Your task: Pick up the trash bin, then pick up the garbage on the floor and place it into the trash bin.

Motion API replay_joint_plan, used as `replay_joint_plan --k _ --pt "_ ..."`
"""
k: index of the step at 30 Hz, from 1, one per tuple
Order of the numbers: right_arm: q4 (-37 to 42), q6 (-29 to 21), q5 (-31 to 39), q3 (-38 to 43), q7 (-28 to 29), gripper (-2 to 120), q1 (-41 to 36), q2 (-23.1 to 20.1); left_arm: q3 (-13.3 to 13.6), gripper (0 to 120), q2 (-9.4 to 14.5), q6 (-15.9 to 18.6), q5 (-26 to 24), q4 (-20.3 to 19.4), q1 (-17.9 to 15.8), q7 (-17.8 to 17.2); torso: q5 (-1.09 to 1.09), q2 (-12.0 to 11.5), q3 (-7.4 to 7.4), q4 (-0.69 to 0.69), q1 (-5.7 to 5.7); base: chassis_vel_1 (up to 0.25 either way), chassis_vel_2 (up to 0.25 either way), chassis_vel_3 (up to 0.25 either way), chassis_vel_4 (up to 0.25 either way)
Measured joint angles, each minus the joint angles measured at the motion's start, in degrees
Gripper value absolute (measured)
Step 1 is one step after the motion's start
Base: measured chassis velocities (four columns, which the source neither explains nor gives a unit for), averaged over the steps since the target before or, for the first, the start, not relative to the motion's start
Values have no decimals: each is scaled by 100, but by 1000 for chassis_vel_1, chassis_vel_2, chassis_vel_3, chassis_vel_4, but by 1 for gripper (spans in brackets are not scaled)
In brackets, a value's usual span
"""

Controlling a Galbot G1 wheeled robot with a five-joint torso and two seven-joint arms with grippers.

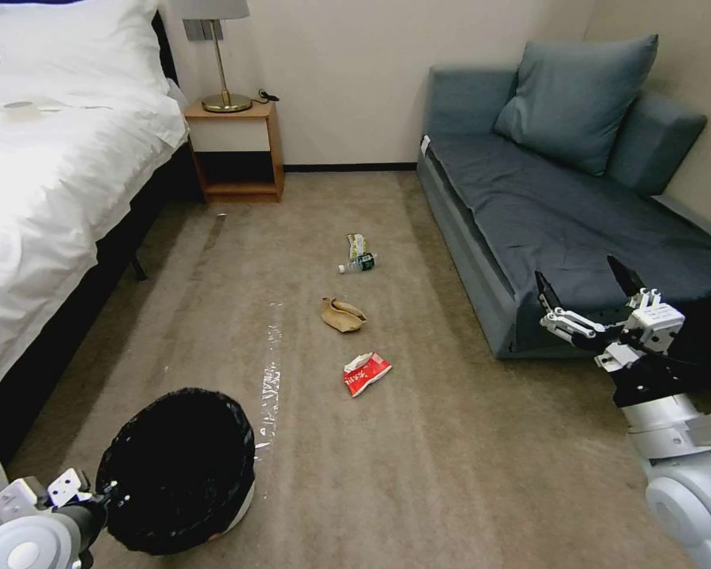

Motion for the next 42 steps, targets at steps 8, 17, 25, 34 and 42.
replay_joint_plan --k 8,17,25,34,42 --pt "41 -190 275 -24 257 100 507 68 -655 1 183 -46 513 -612 -245 340 -1 0 -1 4 0 0 0 0 0" --pt "-102 -227 54 -436 723 100 1000 502 -1294 1 302 157 454 -601 -449 659 0 0 -1 5 0 0 0 0 0" --pt "-151 -75 -130 -486 650 100 958 713 -1213 1 250 236 235 -453 -513 651 0 0 -2 4 0 0 0 0 0" --pt "-239 -68 -182 -512 497 100 884 768 -1108 1 231 275 188 -377 -583 603 0 0 -2 4 0 0 0 0 0" --pt "-329 -15 -202 -627 381 100 911 740 -1044 1 229 258 113 -287 -645 531 1 1 -2 5 0 0 0 0 0"
